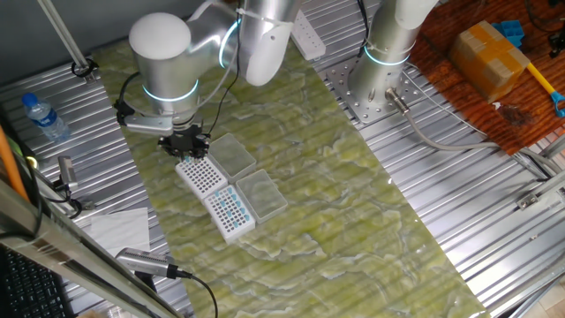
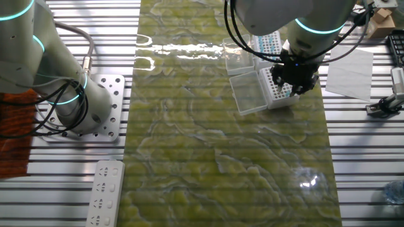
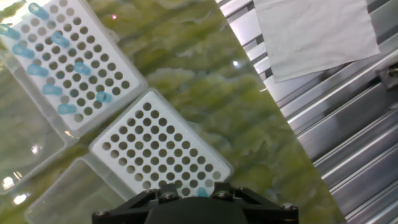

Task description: Transfer all medium pipette tips from one holder to another

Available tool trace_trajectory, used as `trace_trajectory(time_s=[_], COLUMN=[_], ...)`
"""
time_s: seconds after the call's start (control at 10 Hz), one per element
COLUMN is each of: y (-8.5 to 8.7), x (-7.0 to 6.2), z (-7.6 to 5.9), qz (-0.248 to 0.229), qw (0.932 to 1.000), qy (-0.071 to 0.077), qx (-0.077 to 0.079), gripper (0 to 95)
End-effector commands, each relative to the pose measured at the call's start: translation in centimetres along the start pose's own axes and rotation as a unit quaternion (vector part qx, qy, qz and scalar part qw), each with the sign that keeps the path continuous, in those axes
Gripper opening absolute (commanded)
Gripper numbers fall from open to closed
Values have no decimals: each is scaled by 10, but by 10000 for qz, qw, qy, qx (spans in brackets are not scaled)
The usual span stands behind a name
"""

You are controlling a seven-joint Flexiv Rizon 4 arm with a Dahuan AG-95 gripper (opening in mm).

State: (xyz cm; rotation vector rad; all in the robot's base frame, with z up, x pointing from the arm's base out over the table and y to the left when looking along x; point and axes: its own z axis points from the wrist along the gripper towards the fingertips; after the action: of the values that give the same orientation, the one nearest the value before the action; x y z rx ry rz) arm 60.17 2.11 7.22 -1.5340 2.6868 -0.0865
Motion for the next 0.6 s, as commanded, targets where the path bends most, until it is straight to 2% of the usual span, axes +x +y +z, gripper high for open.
trace_trajectory(time_s=[0.1, 0.2, 0.3, 0.4, 0.6], y=[-2, -5, -10, -10, -14], x=[1, 2, 4, 4, 6], z=[-4, -9, -20, -20, -46], qz=[-124, -214, -321, -321, -356], qw=[9999, 9997, 9992, 9992, 9985], qy=[106, 141, 214, 214, 343], qx=[-5, -48, -97, -97, -228], gripper=[0, 0, 0, 0, 0])
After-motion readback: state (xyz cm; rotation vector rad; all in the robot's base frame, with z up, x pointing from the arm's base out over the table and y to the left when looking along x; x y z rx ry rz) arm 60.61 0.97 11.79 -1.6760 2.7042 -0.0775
